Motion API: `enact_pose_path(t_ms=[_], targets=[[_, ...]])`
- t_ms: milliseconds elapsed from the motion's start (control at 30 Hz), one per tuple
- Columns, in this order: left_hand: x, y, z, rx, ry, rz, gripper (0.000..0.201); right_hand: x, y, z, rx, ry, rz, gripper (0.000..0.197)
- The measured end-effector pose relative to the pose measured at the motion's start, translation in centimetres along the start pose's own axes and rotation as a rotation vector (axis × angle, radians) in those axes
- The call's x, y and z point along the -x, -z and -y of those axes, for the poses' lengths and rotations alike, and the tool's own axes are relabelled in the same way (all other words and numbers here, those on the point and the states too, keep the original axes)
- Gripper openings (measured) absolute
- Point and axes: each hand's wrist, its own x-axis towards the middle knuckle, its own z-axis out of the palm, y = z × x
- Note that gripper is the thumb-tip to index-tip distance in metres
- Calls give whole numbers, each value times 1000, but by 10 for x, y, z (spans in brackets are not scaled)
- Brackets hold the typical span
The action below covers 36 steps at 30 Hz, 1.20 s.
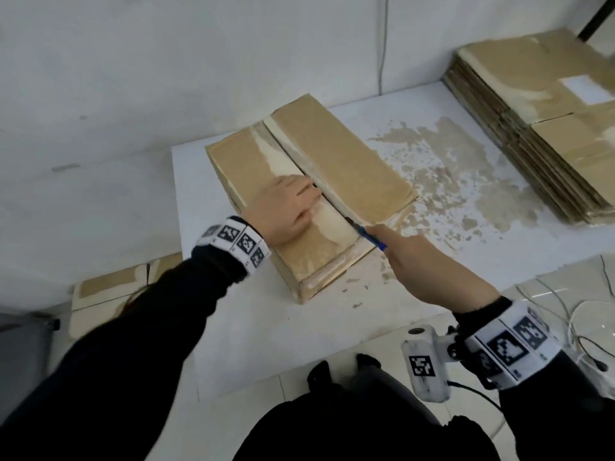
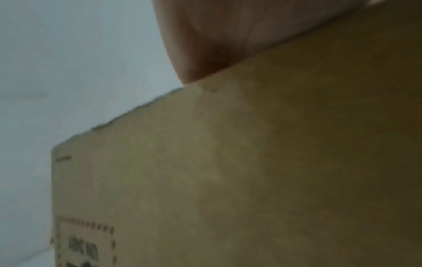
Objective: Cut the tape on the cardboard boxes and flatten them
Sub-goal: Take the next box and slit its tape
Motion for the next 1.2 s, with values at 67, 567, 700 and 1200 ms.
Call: enact_pose_path(t_ms=[67,567,700,1200], targets=[[-9,5,9,-11,-49,21,61,0,0,-1,-50,-6,-8,48],[-20,-6,5,132,-79,-316,34,10,9,-23,-688,-84,156,37],[-14,-6,5,140,-52,-382,33,7,9,-24,-653,-60,113,38],[-19,-5,-3,80,-46,-365,29,10,17,-33,-790,-62,260,34]])
